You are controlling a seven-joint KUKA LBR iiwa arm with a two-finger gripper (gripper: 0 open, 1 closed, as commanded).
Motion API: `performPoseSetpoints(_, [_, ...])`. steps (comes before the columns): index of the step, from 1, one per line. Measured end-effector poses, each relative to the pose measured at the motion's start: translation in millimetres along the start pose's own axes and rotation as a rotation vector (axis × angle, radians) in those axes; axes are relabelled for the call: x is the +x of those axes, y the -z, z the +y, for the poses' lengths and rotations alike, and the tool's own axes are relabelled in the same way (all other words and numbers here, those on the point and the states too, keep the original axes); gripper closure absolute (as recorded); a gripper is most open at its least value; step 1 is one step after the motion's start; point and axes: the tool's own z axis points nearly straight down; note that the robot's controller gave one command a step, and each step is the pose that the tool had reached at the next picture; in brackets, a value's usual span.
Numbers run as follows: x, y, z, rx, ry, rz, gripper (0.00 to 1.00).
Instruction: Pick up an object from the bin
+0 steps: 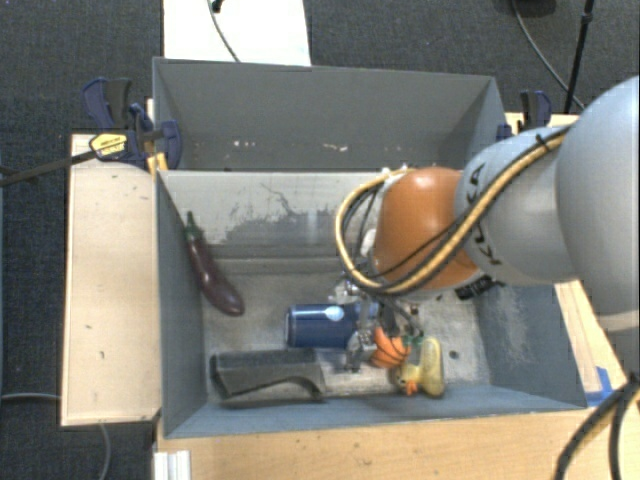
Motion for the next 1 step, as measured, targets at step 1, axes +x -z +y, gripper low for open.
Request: performPoseSetpoints(1, [-19.9,151.4,10.8,-0.005,0.08,-0.006,1.0])
